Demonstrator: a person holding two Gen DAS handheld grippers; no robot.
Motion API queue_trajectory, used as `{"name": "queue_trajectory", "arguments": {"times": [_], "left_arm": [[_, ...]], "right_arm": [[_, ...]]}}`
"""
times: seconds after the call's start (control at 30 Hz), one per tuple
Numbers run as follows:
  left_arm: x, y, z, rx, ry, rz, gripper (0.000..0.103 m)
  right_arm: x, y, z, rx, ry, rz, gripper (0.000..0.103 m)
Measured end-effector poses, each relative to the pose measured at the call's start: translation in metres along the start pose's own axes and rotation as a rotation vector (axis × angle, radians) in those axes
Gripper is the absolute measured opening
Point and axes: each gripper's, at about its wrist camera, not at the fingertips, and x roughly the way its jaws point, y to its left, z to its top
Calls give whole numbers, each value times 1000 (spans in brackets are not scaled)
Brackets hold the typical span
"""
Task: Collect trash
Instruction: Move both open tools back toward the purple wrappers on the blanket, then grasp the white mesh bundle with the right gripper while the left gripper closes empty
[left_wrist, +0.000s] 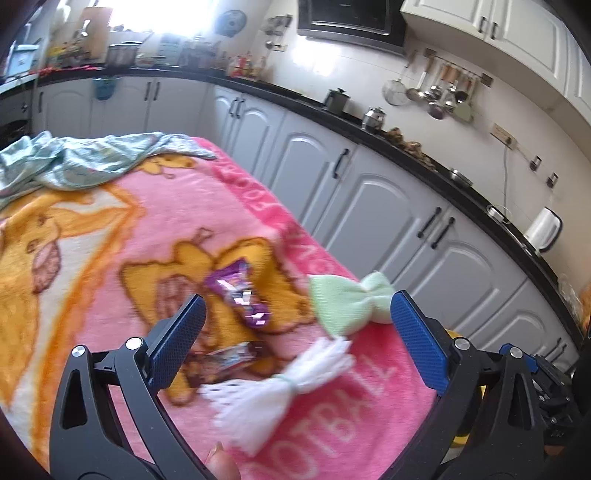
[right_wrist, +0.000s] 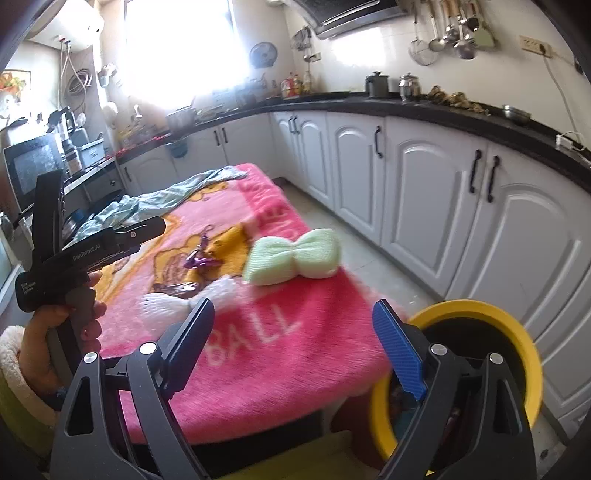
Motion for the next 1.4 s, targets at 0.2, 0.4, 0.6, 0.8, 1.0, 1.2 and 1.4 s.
{"name": "queue_trajectory", "arguments": {"times": [0.2, 0.4, 0.6, 0.8, 1.0, 1.2, 1.4], "left_arm": [[1, 38, -4, -52, 35, 51, 92], [11, 69, -12, -117, 94, 53, 91], [28, 94, -25, -221, 169, -21, 76], [41, 100, -32, -261, 219, -67, 60], [46, 95, -37, -229, 246, -67, 30], [47, 96, -40, -215, 264, -69, 8], [36, 85, -38, -165, 246, -78, 3]], "right_arm": [[33, 21, 6, 19, 53, 56, 85], [71, 40, 8, 53, 115, 102, 85], [103, 52, 8, 61, 159, 104, 80], [131, 53, 8, 103, 214, 125, 70], [155, 49, 2, 177, 284, 185, 34], [148, 53, 0, 148, 270, 196, 15], [136, 50, -1, 129, 252, 189, 14]]}}
